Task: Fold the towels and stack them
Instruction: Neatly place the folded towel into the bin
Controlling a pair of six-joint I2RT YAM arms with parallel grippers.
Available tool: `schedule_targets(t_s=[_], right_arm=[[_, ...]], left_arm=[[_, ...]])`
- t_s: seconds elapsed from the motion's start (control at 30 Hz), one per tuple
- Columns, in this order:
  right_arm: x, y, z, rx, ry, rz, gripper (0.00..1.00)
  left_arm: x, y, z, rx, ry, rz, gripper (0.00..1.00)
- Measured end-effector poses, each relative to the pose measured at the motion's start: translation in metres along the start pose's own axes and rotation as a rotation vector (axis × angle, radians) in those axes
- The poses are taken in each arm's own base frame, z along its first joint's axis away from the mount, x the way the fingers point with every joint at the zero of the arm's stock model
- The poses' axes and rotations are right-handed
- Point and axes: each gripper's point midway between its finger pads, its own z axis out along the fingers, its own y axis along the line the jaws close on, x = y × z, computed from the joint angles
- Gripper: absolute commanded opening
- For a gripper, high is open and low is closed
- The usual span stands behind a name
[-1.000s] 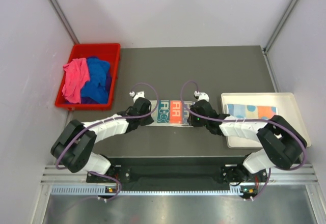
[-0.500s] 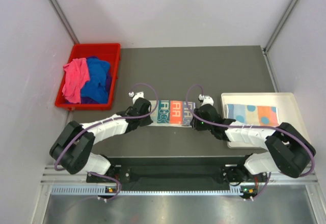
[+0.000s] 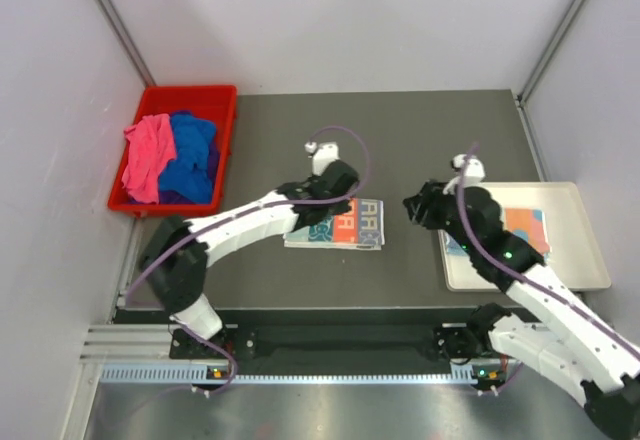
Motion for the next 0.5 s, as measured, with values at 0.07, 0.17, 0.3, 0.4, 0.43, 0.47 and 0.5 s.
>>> schedule_targets(t_s=[0.07,0.17,0.3,0.4,0.43,0.47,0.5], right_arm=[[-0.030,-0.004,-0.020,0.008,-0.081,0.013,0.55],[-0.061,-0.013,-0.050,0.035,-0.166,0.022,0.57],[-0.081,-0.017,-0.085,0.046,-0.218,0.015,0.61],[-0.091,-0.016,-0.106,0.046,-0.239,0.004,0.62],[-0.094,-0.016,-0.112,0.047,-0.244,-0.002,0.62],[-0.097,-0.016,-0.118,0.047,-0.249,-0.005,0.62],[-0.099,-0.016,-0.122,0.047,-0.255,-0.007,0.62]], left_arm=[[0.002,-0.025,0.012,-0.033,-0.006,0.017,0.39],[0.019,-0.056,0.034,-0.100,0.003,0.057,0.47],[0.051,-0.074,0.059,-0.206,0.011,0.104,0.60],[0.070,-0.071,0.066,-0.265,0.021,0.132,0.61],[0.074,-0.068,0.067,-0.285,0.021,0.137,0.63],[0.076,-0.066,0.067,-0.299,0.021,0.141,0.63],[0.078,-0.063,0.067,-0.313,0.022,0.141,0.63]])
